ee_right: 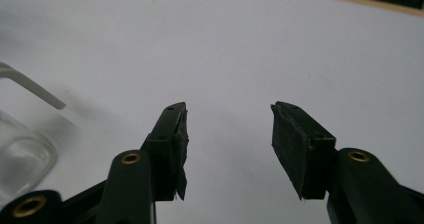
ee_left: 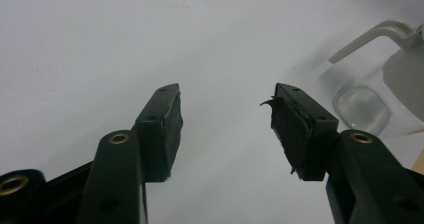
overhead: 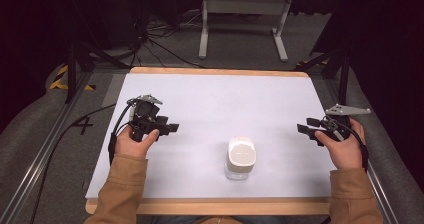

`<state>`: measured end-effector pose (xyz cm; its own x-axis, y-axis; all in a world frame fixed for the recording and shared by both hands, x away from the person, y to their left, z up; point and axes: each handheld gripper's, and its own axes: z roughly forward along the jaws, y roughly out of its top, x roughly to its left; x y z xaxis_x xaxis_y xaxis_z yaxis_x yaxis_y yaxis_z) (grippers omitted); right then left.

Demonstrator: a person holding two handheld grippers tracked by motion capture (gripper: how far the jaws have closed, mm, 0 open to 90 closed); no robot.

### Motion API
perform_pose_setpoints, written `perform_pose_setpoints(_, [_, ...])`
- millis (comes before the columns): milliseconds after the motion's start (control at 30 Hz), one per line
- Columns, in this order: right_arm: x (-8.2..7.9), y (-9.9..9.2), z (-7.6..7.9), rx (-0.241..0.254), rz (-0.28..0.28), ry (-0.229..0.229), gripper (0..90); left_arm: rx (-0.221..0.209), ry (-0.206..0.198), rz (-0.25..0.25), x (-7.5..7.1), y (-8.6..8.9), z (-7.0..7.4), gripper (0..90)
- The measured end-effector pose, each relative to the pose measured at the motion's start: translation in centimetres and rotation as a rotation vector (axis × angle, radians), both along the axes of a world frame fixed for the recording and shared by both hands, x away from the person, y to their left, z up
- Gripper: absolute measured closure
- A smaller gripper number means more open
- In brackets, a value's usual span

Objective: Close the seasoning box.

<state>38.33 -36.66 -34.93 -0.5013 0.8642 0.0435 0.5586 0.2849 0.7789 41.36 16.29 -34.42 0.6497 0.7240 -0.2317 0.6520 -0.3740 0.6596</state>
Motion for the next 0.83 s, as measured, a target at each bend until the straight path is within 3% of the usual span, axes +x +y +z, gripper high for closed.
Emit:
perform_pose_setpoints(200, [0.9,-0.4,-1.9,-0.045,-0.022,0.076,48.1,0.018,0.013,0.015,0.2,0.1,-0.3,46.0])
perform_pose_setpoints(467, [1.7,-0.7,-4.5,-0.071,-0.034,0.162,48.0,0.033,0.019,0.028,0.5,0.4,-0.8,45.7])
perform_pose_setpoints(667, [1.9,-0.2,-5.7,-0.096,-0.012,0.185,48.9,0.038,0.023,0.026,0.7,0.5,-0.9,45.7])
perform_pose_setpoints(833, [2.0,0.0,-5.8,-0.092,-0.001,0.176,48.0,0.031,0.018,0.026,0.7,0.4,-0.9,45.3])
